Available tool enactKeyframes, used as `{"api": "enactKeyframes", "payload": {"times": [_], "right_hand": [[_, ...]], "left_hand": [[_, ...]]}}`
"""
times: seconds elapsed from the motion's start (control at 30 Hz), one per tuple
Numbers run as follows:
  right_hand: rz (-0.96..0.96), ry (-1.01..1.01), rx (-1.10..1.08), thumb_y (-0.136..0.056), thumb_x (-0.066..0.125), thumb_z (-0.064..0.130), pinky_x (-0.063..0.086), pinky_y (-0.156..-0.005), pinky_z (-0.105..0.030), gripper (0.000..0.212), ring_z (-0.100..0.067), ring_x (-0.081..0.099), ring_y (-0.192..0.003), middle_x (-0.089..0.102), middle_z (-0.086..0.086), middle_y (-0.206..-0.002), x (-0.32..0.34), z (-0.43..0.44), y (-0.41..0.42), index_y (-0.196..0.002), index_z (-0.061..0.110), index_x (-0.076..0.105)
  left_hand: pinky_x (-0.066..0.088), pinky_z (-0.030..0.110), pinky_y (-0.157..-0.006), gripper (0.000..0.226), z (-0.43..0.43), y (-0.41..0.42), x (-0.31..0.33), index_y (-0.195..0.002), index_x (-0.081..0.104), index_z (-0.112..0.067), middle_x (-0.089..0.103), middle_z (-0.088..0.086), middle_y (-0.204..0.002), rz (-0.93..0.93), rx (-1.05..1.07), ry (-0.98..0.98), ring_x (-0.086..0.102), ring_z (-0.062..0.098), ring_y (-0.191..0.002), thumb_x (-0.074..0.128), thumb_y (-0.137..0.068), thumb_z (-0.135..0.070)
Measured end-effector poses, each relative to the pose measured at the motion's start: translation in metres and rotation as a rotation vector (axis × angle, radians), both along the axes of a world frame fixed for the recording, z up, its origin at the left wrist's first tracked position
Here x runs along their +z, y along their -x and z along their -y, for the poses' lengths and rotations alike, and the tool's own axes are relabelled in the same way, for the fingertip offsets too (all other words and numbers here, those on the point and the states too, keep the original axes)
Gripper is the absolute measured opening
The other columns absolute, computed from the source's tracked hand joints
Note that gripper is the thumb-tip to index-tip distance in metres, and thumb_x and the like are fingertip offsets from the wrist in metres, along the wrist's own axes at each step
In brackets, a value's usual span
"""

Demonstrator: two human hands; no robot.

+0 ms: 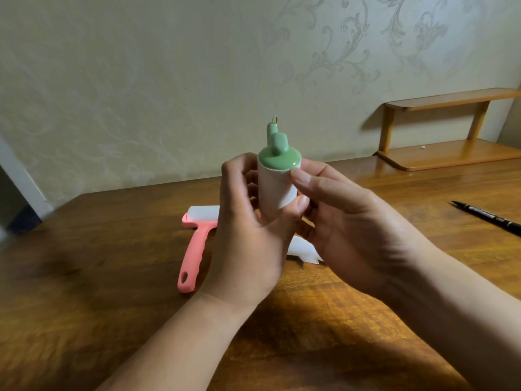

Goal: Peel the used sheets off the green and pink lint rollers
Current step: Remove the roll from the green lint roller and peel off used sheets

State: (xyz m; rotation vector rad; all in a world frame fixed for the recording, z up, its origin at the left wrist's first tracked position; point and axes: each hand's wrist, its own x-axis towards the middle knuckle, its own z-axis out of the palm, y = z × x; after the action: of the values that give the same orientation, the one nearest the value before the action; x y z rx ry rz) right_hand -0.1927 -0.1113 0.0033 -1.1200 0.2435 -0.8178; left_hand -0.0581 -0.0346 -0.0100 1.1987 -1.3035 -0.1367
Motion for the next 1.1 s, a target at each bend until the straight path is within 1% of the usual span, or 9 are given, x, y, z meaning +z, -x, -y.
{"api": "enactKeyframes", "payload": {"times": [0.13, 0.27, 0.37, 0.43, 0.57, 0.63, 0.7, 0.87, 1.1], "right_hand": [[0.010, -0.015, 0.005, -0.087, 0.076, 0.020, 0.046, -0.114, -0.046, 0.058, -0.026, 0.066, -0.115, 0.074, -0.018, -0.139, 0.000, 0.000, 0.001, -0.143, 0.008, 0.067], [0.000, 0.013, -0.050, -0.087, 0.071, 0.005, 0.054, -0.097, -0.038, 0.053, -0.021, 0.073, -0.104, 0.073, -0.025, -0.136, -0.002, -0.004, -0.002, -0.139, 0.012, 0.066], [-0.021, 0.066, -0.061, -0.089, 0.075, 0.008, 0.054, -0.097, -0.038, 0.050, -0.022, 0.075, -0.104, 0.069, -0.029, -0.136, 0.000, -0.004, -0.002, -0.139, 0.012, 0.067], [-0.089, 0.174, -0.151, -0.095, 0.077, 0.014, 0.057, -0.093, -0.038, 0.040, -0.025, 0.077, -0.104, 0.070, -0.030, -0.130, 0.002, -0.005, -0.002, -0.134, 0.013, 0.070], [-0.257, 0.604, -0.660, -0.097, 0.080, 0.025, 0.060, -0.078, -0.025, 0.021, -0.010, 0.076, -0.090, 0.076, -0.002, -0.097, 0.000, -0.008, 0.001, -0.116, 0.027, 0.070], [-0.229, 0.754, -0.758, -0.098, 0.080, 0.022, 0.059, -0.076, -0.019, 0.015, -0.009, 0.076, -0.092, 0.076, 0.008, -0.094, 0.000, -0.011, 0.003, -0.109, 0.027, 0.071], [-0.216, 0.850, -0.809, -0.099, 0.079, 0.018, 0.057, -0.075, -0.012, 0.012, -0.003, 0.076, -0.092, 0.077, 0.017, -0.093, 0.001, -0.012, 0.003, -0.106, 0.025, 0.074], [-0.270, 0.914, -0.916, -0.098, 0.081, 0.016, 0.052, -0.072, -0.006, 0.009, 0.005, 0.074, -0.086, 0.073, 0.026, -0.090, 0.002, -0.011, 0.003, -0.102, 0.023, 0.077], [-0.310, 0.863, -0.943, -0.097, 0.082, 0.020, 0.055, -0.070, -0.010, 0.007, 0.006, 0.074, -0.085, 0.073, 0.024, -0.084, 0.000, -0.007, 0.003, -0.100, 0.024, 0.076]], "left_hand": [[0.063, 0.044, -0.097, 0.058, 0.002, 0.000, -0.001, -0.137, 0.043, -0.036, 0.065, 0.004, -0.135, 0.014, -0.006, 0.012, 0.071, 0.020, -0.123, 0.084, -0.101, -0.016], [0.064, 0.033, -0.092, 0.059, 0.004, 0.002, 0.000, -0.132, 0.044, -0.040, 0.065, 0.001, -0.131, 0.003, -0.037, 0.049, 0.073, 0.016, -0.116, 0.084, -0.099, -0.010], [0.065, 0.031, -0.087, 0.057, 0.006, 0.001, -0.001, -0.131, 0.045, -0.039, 0.068, -0.004, -0.126, -0.027, -0.023, 0.045, 0.075, 0.013, -0.111, 0.084, -0.099, -0.011], [0.067, 0.033, -0.085, 0.053, 0.006, 0.000, -0.001, -0.129, 0.047, -0.039, 0.070, -0.010, -0.120, -0.057, -0.019, 0.022, 0.075, 0.009, -0.108, 0.084, -0.099, -0.014], [0.065, 0.035, -0.073, 0.044, 0.004, -0.001, 0.000, -0.125, 0.049, -0.036, 0.070, -0.004, -0.114, -0.075, 0.036, -0.021, 0.078, 0.021, -0.095, 0.085, -0.100, -0.039], [0.062, 0.030, -0.070, 0.046, 0.004, -0.002, 0.001, -0.124, 0.050, -0.035, 0.069, 0.002, -0.115, -0.048, 0.080, -0.007, 0.075, 0.022, -0.094, 0.086, -0.097, -0.044], [0.058, 0.027, -0.069, 0.047, 0.005, -0.005, 0.000, -0.125, 0.050, -0.034, 0.066, 0.006, -0.116, -0.012, 0.109, 0.010, 0.072, 0.023, -0.094, 0.088, -0.097, -0.036], [0.054, 0.027, -0.073, 0.054, 0.008, -0.010, -0.006, -0.135, 0.050, -0.026, 0.058, 0.012, -0.121, 0.103, 0.146, 0.037, 0.067, 0.028, -0.100, 0.088, -0.097, -0.021], [0.049, 0.013, -0.073, 0.058, 0.010, -0.012, -0.010, -0.133, 0.050, -0.031, 0.057, 0.005, -0.120, 0.168, 0.219, 0.084, 0.065, 0.022, -0.103, 0.091, -0.094, -0.022]]}}
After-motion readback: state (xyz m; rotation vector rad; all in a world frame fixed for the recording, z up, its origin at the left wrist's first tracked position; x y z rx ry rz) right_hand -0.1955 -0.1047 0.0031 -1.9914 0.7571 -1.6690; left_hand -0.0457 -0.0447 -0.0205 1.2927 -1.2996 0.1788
